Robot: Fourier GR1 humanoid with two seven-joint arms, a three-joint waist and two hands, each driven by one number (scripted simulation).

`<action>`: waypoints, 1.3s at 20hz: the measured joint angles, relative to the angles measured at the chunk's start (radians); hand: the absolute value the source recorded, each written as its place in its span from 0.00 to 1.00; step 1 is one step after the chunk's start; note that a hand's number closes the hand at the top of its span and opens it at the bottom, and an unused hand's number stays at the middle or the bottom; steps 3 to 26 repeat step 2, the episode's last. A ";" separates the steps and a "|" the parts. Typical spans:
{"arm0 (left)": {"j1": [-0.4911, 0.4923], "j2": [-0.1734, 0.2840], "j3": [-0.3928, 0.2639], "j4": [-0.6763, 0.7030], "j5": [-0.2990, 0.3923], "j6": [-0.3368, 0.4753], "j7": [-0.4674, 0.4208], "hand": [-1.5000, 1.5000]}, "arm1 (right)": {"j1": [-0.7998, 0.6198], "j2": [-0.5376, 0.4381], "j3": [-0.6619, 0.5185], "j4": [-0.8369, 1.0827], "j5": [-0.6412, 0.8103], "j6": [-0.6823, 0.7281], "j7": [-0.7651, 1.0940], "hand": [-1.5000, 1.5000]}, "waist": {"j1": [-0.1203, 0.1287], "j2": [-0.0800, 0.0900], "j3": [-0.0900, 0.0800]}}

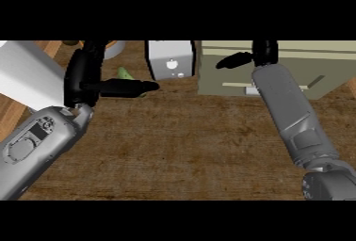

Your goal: Pick up the can, place it into the drawer and close the drawer

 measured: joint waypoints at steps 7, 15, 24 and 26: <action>0.024 0.010 0.011 -0.020 0.001 -0.003 0.005 0.00 | -0.009 0.011 -0.021 -0.002 -0.032 0.016 -0.008 0.00 | -0.005 -0.004 -0.001; 0.024 0.010 0.011 -0.020 0.001 -0.003 0.005 0.00 | -0.009 0.011 -0.021 -0.002 -0.032 0.016 -0.008 0.00 | -0.005 -0.004 -0.001; 0.024 0.010 0.011 -0.020 0.001 -0.003 0.005 0.00 | -0.009 0.011 -0.021 -0.002 -0.032 0.016 -0.008 0.00 | -0.005 -0.004 -0.001; 0.024 0.010 0.011 -0.020 0.001 -0.003 0.005 0.00 | -0.009 0.011 -0.021 -0.002 -0.032 0.016 -0.008 0.00 | -0.005 -0.004 -0.001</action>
